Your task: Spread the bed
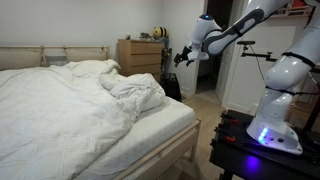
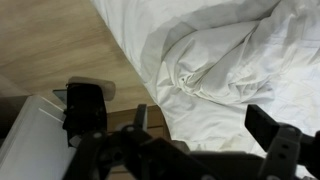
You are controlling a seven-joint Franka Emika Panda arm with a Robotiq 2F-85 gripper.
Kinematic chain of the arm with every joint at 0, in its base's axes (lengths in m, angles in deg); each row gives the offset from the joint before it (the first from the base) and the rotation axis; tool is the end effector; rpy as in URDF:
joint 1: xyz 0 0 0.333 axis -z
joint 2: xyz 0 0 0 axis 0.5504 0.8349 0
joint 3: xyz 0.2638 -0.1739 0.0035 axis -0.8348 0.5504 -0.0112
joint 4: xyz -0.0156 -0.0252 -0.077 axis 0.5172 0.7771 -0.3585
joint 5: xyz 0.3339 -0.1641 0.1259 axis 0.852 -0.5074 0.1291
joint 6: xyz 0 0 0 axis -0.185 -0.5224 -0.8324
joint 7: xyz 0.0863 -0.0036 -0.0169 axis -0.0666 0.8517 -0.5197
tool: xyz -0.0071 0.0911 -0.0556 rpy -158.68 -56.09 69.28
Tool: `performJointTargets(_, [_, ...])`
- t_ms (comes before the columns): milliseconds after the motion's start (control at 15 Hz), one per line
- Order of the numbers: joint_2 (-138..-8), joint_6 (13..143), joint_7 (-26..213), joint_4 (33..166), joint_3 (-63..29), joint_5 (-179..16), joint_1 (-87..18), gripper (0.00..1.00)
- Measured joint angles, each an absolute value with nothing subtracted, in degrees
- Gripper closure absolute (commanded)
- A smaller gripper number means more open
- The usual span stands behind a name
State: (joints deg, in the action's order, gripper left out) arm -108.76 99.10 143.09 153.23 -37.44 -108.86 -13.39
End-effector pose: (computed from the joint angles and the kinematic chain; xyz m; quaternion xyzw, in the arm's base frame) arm 0.4582 -0.0082 0.4326 0.9153 -0.2622 0.2903 0.0963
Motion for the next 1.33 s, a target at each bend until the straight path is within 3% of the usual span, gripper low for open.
performJointTargets(600, [-91.05,114.73,143.33,142.44,-35.36,-112.65,-6.61,0.0])
performJointTargets(1333, [-70.28,116.01,140.22,124.36,-35.66,-115.44,-7.64,0.0])
